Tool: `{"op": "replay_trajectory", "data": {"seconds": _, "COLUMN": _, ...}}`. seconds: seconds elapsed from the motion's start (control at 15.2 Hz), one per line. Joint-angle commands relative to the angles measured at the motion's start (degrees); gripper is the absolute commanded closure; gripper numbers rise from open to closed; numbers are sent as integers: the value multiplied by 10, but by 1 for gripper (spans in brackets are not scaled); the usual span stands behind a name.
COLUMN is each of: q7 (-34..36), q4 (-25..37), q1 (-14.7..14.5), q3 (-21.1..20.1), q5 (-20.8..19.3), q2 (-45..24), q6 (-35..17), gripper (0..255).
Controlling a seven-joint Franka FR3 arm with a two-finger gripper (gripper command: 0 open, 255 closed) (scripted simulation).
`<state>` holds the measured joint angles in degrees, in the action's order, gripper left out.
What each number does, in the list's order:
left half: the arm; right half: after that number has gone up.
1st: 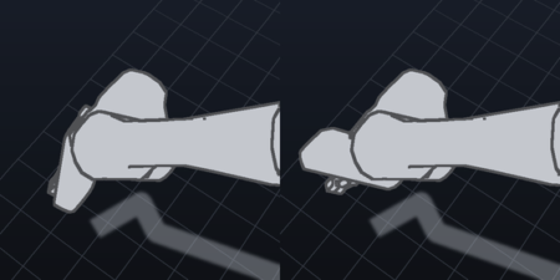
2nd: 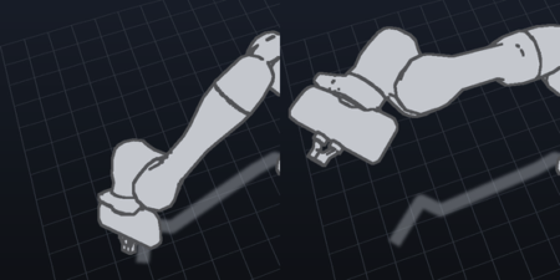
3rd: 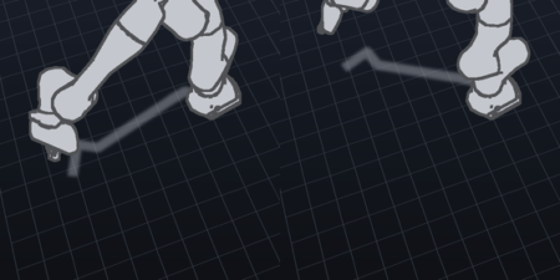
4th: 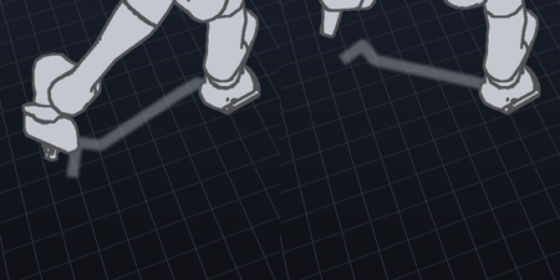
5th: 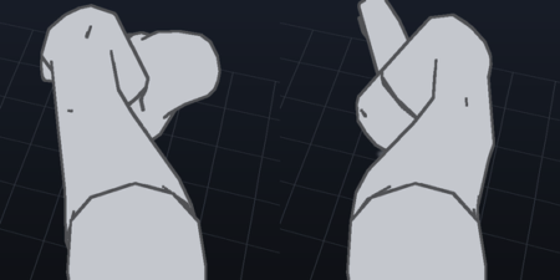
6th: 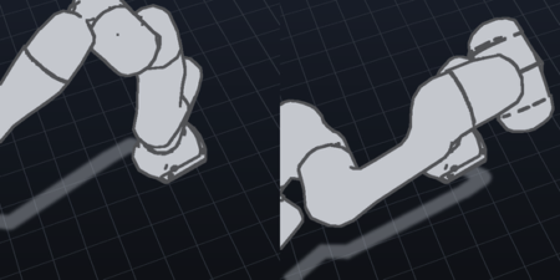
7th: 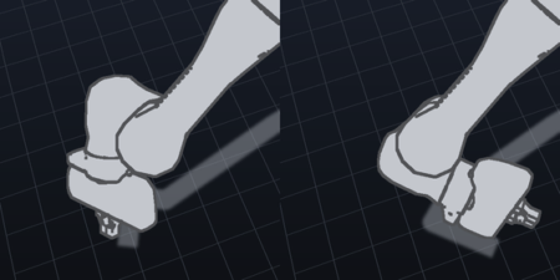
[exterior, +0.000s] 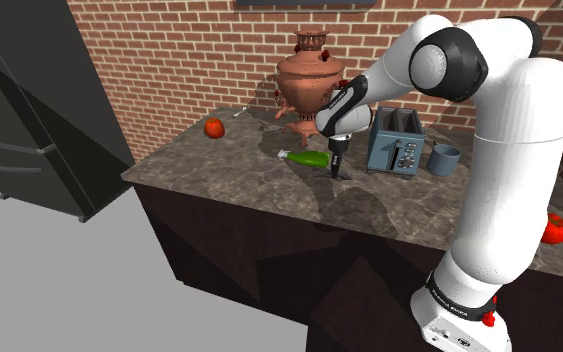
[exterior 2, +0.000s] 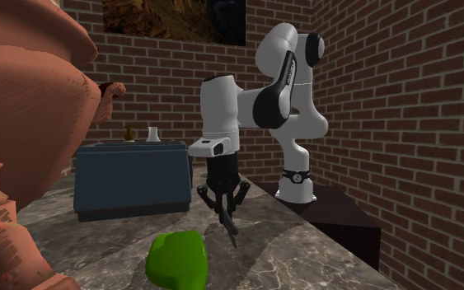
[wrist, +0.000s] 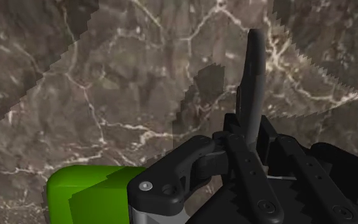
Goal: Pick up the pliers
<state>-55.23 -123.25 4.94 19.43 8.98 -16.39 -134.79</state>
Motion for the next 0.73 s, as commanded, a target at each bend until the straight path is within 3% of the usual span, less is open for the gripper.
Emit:
{"op": "replay_trajectory", "data": {"seconds": 0.0, "q7": 1, "q4": -2, "q1": -1, "q3": 0, "q5": 0, "q2": 0, "q6": -1, "gripper": 255}}
{"op": "replay_trajectory", "data": {"seconds": 0.66, "q7": 22, "q4": 15, "q1": -8, "q3": 10, "q5": -29, "q2": 54, "q6": 65, "gripper": 255}}
